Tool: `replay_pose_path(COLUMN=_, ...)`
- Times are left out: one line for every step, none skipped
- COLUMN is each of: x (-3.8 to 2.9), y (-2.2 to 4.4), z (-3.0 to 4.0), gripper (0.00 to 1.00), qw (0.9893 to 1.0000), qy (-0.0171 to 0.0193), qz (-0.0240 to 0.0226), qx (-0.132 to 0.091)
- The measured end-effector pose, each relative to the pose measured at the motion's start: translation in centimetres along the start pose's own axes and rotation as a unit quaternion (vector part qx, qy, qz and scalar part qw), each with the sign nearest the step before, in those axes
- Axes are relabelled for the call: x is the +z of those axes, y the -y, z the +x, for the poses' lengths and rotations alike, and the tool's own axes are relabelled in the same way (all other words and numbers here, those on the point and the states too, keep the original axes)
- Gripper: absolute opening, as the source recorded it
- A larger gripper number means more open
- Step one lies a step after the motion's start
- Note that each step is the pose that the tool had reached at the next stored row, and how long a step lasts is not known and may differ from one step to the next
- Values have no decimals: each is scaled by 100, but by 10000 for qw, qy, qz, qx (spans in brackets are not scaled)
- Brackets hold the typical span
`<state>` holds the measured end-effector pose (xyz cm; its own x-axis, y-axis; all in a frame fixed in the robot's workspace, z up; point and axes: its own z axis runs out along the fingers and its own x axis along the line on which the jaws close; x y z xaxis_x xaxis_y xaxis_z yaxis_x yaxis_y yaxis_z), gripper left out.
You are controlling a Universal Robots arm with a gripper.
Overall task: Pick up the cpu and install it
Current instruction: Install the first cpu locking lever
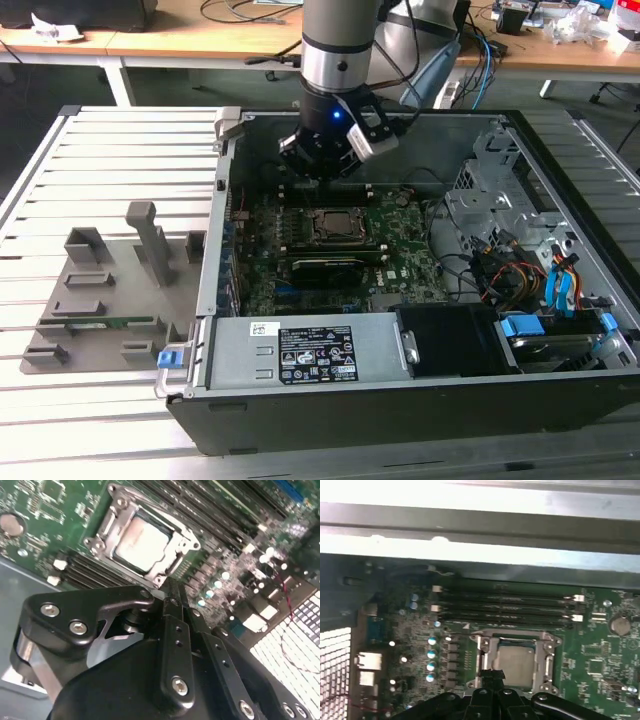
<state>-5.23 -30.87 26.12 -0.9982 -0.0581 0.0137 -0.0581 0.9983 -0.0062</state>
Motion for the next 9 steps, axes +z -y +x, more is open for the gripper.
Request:
replay_pose_path(x=0, y=-23, z=47, gripper=11, qw=10000, qy=0, qz=0, qx=-1)
replay_pose_path(x=1, y=-56, z=98, gripper=11, qw=10000, qy=0, qz=1, qx=1)
replay_pose_path(x=1, y=-79, z=133, gripper=11, qw=10000, qy=0, qz=1, qx=0)
replay_pose_path(x=1, y=-100, z=186, gripper=11, qw=10000, qy=-1, qz=1, qx=0)
replay_pose_path(x=3, y=-116, z=243, gripper=11, qw=10000, qy=1, qz=0, qx=0)
replay_pose_path(x=4, y=-124, z=288, gripper=11, qw=10000, qy=2, qz=0, qx=0)
replay_pose_path(x=4, y=-127, z=308, gripper=11, qw=10000, qy=1, qz=0, qx=0)
replay_pose_path(x=4, y=-130, z=337, gripper=11, qw=10000, qy=1, qz=0, qx=0)
replay_pose_path(x=5, y=-135, z=353, gripper=11, qw=10000, qy=2, qz=0, qx=0)
